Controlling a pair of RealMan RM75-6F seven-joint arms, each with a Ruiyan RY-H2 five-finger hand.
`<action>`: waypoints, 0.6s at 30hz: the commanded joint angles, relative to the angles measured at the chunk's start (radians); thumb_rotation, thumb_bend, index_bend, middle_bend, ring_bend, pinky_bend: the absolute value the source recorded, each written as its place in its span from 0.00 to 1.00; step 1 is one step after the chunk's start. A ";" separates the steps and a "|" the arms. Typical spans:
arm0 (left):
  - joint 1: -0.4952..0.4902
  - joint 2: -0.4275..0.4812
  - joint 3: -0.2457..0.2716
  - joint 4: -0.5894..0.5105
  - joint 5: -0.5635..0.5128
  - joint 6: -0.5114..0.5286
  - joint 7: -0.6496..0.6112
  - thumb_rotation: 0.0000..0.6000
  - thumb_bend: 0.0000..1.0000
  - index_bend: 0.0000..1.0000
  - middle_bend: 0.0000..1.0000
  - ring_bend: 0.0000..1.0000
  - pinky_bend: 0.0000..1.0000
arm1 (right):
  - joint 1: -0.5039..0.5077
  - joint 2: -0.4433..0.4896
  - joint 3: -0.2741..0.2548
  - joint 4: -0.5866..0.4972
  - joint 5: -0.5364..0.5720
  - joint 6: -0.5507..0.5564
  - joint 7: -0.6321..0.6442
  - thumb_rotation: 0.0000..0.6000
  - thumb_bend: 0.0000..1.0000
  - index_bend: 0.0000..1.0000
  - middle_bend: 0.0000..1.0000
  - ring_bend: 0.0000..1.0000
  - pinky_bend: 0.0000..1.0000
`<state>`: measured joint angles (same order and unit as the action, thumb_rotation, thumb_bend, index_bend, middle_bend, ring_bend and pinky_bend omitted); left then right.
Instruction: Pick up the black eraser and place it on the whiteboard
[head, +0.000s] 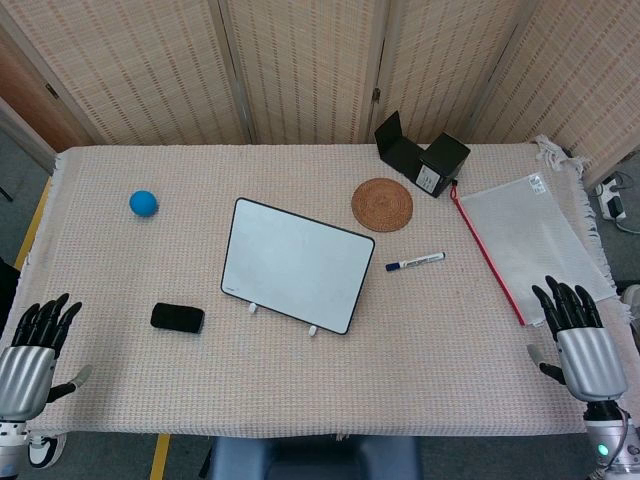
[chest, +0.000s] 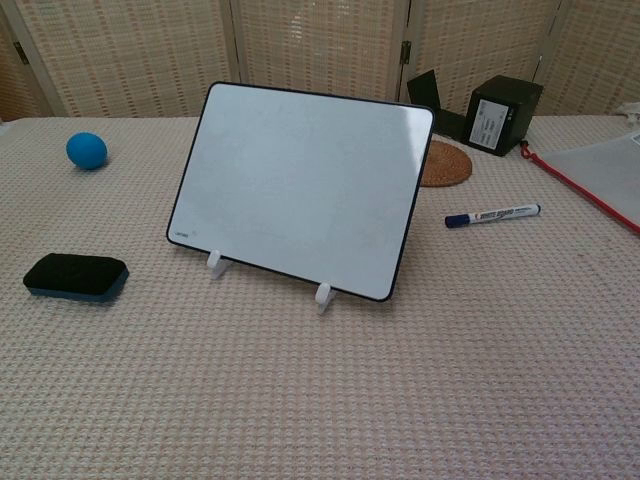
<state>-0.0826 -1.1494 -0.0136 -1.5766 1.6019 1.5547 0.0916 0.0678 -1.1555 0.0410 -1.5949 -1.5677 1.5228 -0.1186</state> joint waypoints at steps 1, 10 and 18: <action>-0.002 0.001 0.002 -0.004 -0.005 -0.009 0.008 1.00 0.24 0.00 0.00 0.00 0.02 | -0.004 0.001 0.001 -0.002 -0.006 0.012 -0.001 1.00 0.31 0.00 0.00 0.00 0.00; -0.027 0.003 0.011 -0.035 0.015 -0.051 0.041 1.00 0.24 0.00 0.16 0.12 0.16 | -0.025 0.004 0.000 -0.005 0.005 0.033 -0.008 1.00 0.31 0.00 0.00 0.00 0.00; -0.115 0.095 0.009 -0.206 -0.055 -0.251 0.232 1.00 0.24 0.07 0.98 0.85 0.98 | -0.003 -0.020 0.001 -0.001 0.009 -0.008 -0.047 1.00 0.31 0.00 0.00 0.00 0.00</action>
<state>-0.1584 -1.0940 -0.0042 -1.7173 1.5944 1.3867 0.2562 0.0633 -1.1743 0.0422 -1.5962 -1.5586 1.5165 -0.1636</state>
